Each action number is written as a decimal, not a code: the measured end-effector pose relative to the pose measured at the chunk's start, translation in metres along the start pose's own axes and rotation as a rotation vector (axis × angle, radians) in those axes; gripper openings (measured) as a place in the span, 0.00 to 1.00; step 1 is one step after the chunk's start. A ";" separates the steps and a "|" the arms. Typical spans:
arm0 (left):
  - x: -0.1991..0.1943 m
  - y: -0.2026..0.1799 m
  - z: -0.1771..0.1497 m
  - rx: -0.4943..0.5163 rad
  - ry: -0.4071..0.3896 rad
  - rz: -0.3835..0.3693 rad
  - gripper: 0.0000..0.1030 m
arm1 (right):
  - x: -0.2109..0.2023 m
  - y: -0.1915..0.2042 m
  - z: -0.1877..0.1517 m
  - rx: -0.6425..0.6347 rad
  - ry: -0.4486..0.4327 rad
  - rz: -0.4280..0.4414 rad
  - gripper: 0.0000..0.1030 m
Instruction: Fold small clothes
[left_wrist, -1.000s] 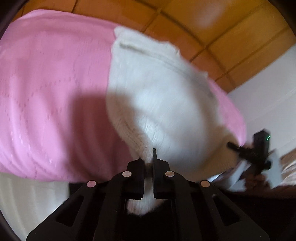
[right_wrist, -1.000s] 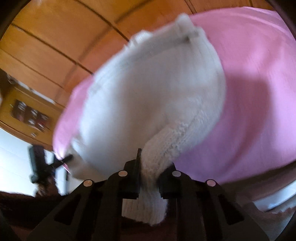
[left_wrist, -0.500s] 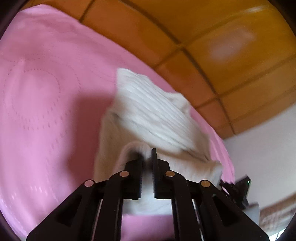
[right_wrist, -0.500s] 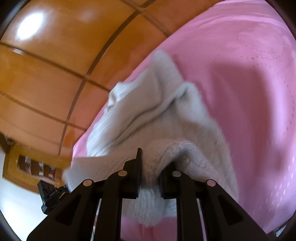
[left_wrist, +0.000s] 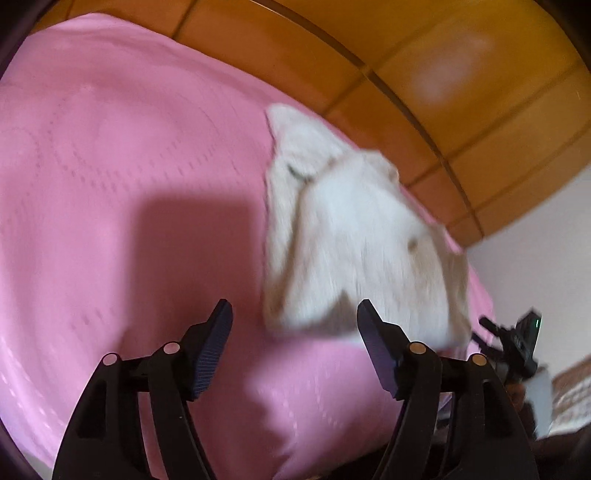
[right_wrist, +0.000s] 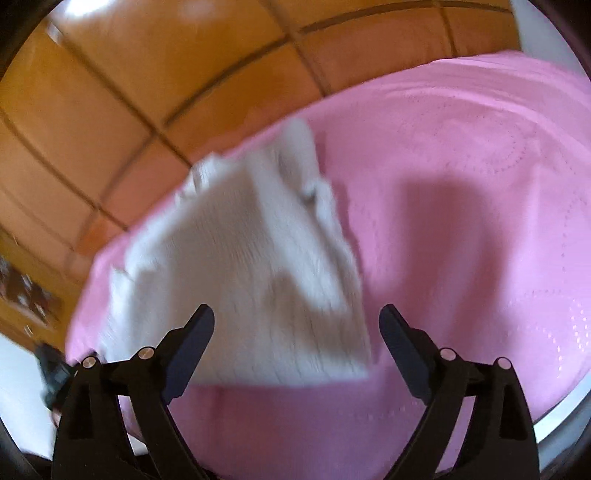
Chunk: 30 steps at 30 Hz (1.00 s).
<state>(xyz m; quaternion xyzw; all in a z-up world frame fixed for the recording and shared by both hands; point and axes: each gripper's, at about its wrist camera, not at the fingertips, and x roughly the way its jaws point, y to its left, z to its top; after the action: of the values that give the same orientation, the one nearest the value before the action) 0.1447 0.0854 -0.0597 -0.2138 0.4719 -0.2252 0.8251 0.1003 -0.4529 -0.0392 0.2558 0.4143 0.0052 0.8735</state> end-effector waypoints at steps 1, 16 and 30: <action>0.004 -0.004 -0.004 0.019 -0.001 0.016 0.67 | 0.010 0.005 -0.005 -0.031 0.021 -0.020 0.82; -0.008 -0.026 -0.014 0.072 -0.002 0.009 0.12 | -0.007 0.026 -0.019 -0.015 0.001 0.078 0.18; -0.055 -0.009 -0.074 0.028 0.054 0.142 0.18 | -0.036 0.004 -0.082 -0.020 0.124 -0.014 0.22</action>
<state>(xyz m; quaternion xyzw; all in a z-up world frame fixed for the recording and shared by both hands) 0.0532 0.0992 -0.0512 -0.1619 0.5046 -0.1784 0.8290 0.0185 -0.4210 -0.0544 0.2436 0.4691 0.0190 0.8487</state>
